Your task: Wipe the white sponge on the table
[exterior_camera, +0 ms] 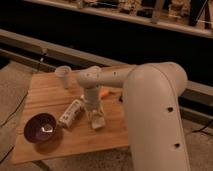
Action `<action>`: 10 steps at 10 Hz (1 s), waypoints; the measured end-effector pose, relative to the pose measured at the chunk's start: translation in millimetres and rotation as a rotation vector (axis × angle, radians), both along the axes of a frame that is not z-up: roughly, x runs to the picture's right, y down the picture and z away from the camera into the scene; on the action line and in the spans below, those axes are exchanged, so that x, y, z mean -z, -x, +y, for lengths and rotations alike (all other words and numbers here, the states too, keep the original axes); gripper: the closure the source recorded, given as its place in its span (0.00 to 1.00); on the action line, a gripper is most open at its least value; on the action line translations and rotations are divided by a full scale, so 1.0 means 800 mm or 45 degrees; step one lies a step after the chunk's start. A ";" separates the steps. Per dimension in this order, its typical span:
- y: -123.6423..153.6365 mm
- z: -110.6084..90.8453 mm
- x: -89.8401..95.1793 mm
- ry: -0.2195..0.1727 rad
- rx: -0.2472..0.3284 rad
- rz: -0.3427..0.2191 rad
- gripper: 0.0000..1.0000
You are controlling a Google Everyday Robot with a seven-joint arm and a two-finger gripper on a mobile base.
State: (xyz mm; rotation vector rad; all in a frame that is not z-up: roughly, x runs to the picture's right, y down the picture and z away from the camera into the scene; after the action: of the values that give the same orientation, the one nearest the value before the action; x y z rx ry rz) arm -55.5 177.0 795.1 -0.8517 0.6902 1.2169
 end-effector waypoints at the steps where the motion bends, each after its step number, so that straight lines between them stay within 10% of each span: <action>1: -0.010 0.004 0.003 0.012 -0.005 0.017 1.00; 10: -0.088 -0.021 -0.036 -0.011 -0.022 0.188 1.00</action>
State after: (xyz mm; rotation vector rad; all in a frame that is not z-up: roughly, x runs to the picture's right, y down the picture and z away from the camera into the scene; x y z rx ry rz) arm 15.2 159.9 824.3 -0.7676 0.7973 1.3065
